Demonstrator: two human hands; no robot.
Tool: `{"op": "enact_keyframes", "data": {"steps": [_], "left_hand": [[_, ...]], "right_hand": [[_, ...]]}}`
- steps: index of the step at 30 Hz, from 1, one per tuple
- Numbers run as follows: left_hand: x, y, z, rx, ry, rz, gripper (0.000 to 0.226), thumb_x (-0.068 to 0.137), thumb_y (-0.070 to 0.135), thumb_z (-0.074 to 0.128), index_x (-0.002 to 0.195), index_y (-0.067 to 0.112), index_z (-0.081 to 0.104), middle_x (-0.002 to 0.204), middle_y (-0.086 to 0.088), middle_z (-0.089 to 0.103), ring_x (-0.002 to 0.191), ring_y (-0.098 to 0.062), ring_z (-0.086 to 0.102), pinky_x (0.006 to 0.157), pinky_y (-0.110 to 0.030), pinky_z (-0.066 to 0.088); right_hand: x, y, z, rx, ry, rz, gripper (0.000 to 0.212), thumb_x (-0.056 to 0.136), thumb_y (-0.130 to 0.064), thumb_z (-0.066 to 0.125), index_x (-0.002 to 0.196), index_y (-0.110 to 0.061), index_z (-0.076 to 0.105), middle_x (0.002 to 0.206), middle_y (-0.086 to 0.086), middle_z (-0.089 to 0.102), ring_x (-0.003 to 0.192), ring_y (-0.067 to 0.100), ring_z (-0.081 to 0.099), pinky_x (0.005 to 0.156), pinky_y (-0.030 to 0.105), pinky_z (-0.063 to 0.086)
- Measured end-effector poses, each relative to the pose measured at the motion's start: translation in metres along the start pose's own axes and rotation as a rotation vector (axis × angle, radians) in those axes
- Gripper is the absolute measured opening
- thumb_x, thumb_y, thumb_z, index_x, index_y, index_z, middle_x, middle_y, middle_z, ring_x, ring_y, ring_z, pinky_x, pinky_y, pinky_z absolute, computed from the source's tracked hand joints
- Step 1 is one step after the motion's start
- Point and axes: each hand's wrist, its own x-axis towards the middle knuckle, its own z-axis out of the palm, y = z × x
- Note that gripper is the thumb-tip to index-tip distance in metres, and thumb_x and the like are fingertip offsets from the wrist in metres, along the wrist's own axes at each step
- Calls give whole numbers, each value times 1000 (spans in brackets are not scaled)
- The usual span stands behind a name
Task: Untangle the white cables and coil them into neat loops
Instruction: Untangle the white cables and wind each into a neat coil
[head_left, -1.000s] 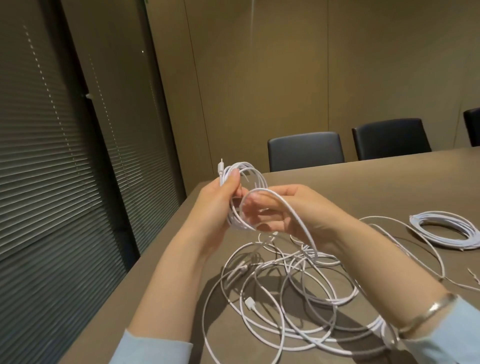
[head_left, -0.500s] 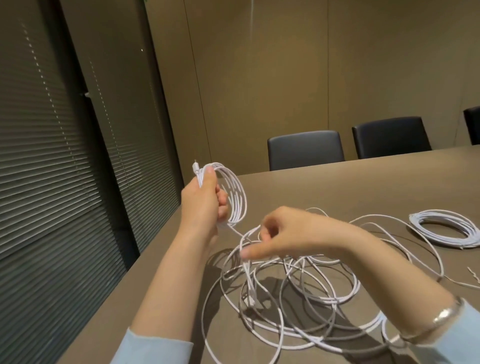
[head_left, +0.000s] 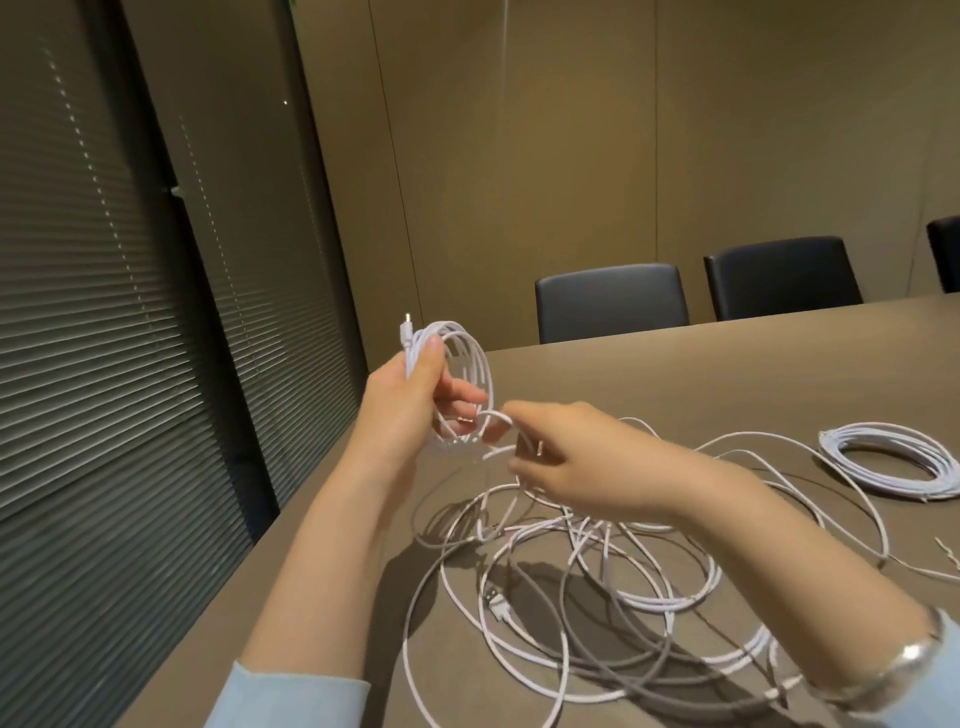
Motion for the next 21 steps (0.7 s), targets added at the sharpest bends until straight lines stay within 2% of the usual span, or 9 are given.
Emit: {"op": "enact_keyframes", "data": {"steps": [3, 5, 6, 8, 11, 13, 15, 17, 21], "left_hand": [[-2, -1, 1, 113, -76, 35, 34, 103, 35, 44, 77, 14, 51, 65, -8, 66, 52, -15, 52, 55, -29, 46], [-3, -2, 4, 166, -115, 36, 32, 102, 37, 43, 84, 16, 59, 68, -7, 69, 56, -13, 54, 57, -28, 43], [-4, -3, 5, 181, -136, 25, 31, 102, 38, 43, 92, 17, 63, 69, -7, 70, 61, -14, 57, 61, -30, 43], [-6, -3, 8, 193, -184, -14, 35, 102, 40, 43, 94, 14, 65, 64, -7, 68, 63, -15, 57, 67, -32, 43], [-8, -1, 13, 12, -260, -139, 37, 101, 39, 44, 80, 10, 56, 45, -1, 46, 48, -15, 43, 70, -33, 49], [-10, 3, 16, -209, -332, -256, 37, 99, 38, 46, 76, 12, 53, 41, 4, 31, 41, -12, 32, 62, -31, 50], [-12, 7, 18, -359, -375, -335, 37, 96, 39, 47, 71, 13, 52, 39, 7, 24, 36, -8, 24, 45, -21, 39], [-14, 10, 19, -473, -417, -391, 36, 92, 40, 49, 68, 13, 53, 37, 8, 23, 33, -5, 21, 36, -17, 30], [-15, 12, 16, -622, -529, -480, 36, 89, 41, 50, 68, 13, 54, 36, 7, 26, 29, -3, 24, 31, -15, 28]], "right_hand": [[0, 10, -10, 72, 54, -28, 30, 100, -18, 50, 127, -30, 52, 86, -1, 61, 69, 12, 57, 61, 20, 50], [1, 16, -15, 168, 180, -66, 31, 98, -17, 53, 126, -29, 54, 81, 1, 61, 62, 16, 61, 57, 27, 56], [2, 18, -16, 196, 264, -93, 30, 96, -16, 57, 124, -26, 57, 77, 1, 61, 56, 14, 61, 54, 26, 55], [4, 22, -19, 203, 419, -127, 23, 93, -16, 63, 115, -20, 64, 72, -2, 61, 49, 8, 59, 50, 20, 49], [6, 25, -21, 164, 609, -124, 6, 89, -23, 69, 93, -18, 69, 69, -13, 62, 54, 2, 58, 54, 12, 41], [7, 26, -21, 126, 700, -101, 8, 89, -28, 69, 86, -21, 70, 71, -16, 63, 61, 0, 56, 56, 11, 39], [8, 27, -21, 161, 719, -70, 9, 89, -30, 68, 84, -22, 69, 71, -14, 64, 61, 1, 55, 57, 14, 40], [9, 27, -18, 256, 697, -68, 9, 89, -29, 67, 82, -23, 68, 69, -12, 63, 55, 2, 53, 55, 20, 40], [8, 21, -15, 255, 707, -96, 8, 88, -30, 68, 81, -26, 68, 69, -11, 63, 56, 2, 54, 53, 14, 38]]}}
